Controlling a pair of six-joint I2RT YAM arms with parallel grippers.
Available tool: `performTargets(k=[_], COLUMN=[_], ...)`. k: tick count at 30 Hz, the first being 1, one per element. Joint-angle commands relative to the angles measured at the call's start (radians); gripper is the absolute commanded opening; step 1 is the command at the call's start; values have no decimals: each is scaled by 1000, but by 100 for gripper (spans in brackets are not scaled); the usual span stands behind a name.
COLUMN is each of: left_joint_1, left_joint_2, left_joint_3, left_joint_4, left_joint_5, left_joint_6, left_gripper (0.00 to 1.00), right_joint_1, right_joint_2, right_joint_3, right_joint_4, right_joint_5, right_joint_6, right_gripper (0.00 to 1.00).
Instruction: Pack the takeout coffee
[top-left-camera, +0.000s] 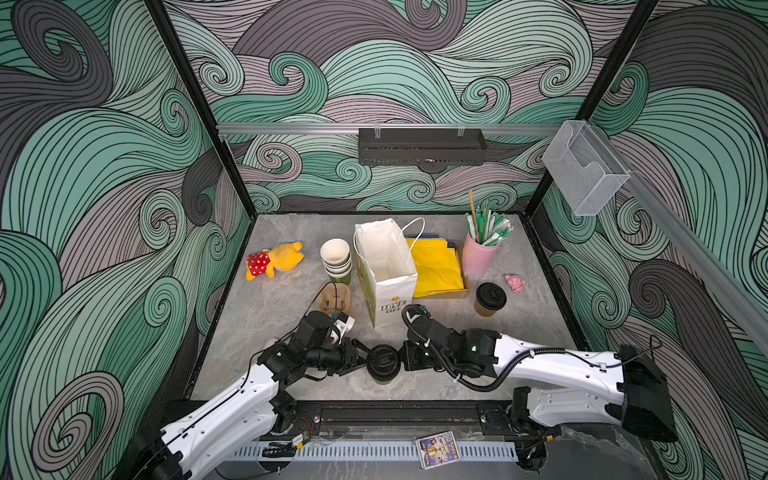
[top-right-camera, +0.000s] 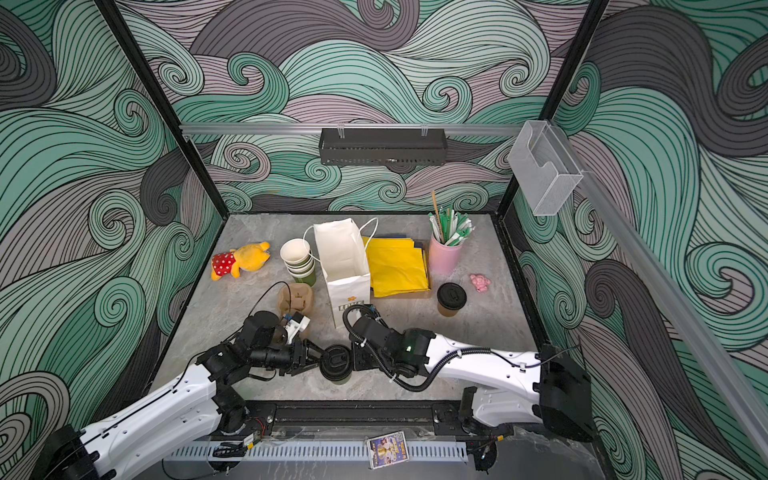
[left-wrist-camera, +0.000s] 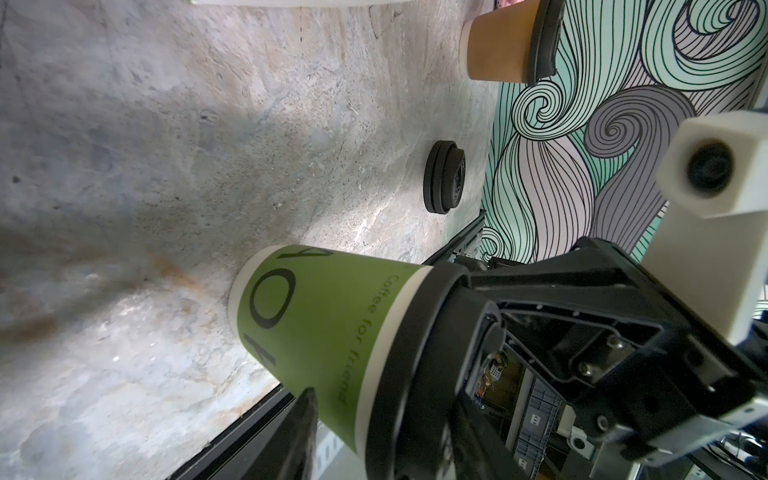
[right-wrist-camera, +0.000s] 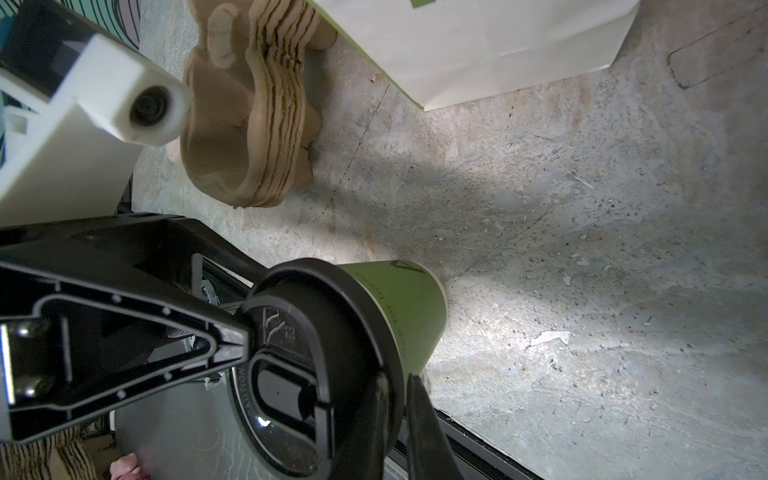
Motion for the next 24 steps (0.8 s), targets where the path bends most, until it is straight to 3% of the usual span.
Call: performTargets(k=[1,13,20,24], left_joint_1=[-9,-9,-8,-8], left_joint_2=[23,29,26,31], left_joint_3=[10,6,8,8], left_joint_4=[-86,-87,-89,-82], left_joint_5=[-13,-13,-10,-9], left_joint_6=[23,26,27,27], left_gripper=[49,49,49,49], right_joint_1=[-7,-8,18,11], right_joint_2=[29,72,-91,-111], right_joint_3=[-17,-27,-45,-84], right_joint_4=[-73,-150,38,123], right_joint_5=[-10,-17,107,128], right_joint_6=[28,38,-3,5], right_gripper=[12,7,19,24])
